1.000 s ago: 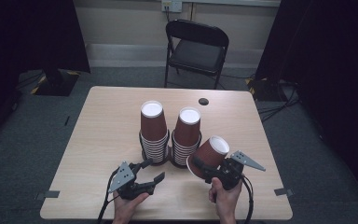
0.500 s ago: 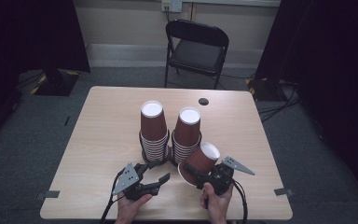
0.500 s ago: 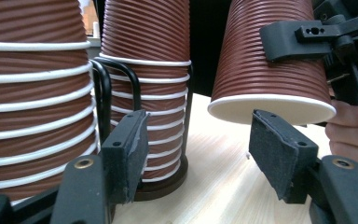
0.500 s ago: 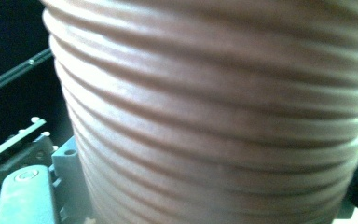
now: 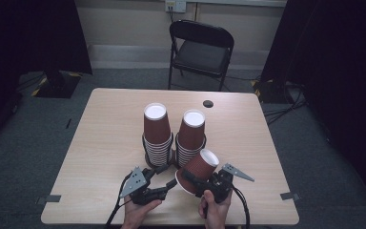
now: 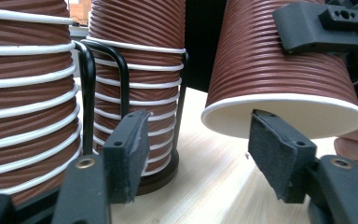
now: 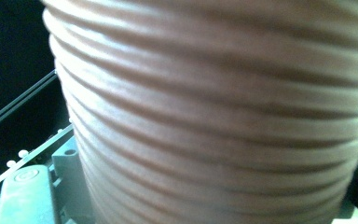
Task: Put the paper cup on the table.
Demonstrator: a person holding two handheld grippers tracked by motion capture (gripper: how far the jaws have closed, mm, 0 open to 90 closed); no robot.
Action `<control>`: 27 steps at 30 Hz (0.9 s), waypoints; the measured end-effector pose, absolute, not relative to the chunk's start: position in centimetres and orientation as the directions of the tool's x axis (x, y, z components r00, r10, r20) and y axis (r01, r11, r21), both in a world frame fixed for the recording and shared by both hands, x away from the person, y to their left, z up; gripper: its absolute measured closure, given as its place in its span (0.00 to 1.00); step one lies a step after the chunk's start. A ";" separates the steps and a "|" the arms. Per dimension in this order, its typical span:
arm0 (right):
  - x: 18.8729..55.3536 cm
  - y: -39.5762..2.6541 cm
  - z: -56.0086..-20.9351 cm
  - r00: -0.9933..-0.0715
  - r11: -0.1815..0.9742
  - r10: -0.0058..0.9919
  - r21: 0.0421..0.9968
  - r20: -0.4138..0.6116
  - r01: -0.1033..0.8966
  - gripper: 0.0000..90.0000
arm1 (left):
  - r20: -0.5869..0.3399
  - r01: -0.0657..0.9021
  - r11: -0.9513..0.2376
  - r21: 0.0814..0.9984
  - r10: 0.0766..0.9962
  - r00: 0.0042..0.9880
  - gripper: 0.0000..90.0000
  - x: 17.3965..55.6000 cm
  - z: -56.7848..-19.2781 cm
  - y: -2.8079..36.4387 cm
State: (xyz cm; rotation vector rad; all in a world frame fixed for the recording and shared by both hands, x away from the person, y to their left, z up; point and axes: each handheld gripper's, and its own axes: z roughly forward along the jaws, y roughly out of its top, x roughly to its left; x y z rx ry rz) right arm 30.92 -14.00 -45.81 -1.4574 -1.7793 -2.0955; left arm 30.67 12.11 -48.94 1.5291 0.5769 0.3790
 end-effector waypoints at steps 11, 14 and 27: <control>30.8 -12.9 -46.1 -0.566 -0.358 0.435 0.711 0.700 0.605 0.16 | -0.073 0.059 0.044 0.997 0.577 0.813 0.58 30.5 -49.0 11.3; 30.7 -12.6 -46.1 -0.562 -0.364 0.406 0.691 0.721 0.624 0.16 | -0.050 0.019 0.060 0.998 0.576 0.816 0.61 30.4 -48.9 10.6; 30.3 -11.6 -46.1 -0.587 -0.312 0.354 0.684 0.728 0.659 0.15 | -0.010 -0.037 0.066 0.997 0.601 0.799 0.86 30.1 -48.6 9.6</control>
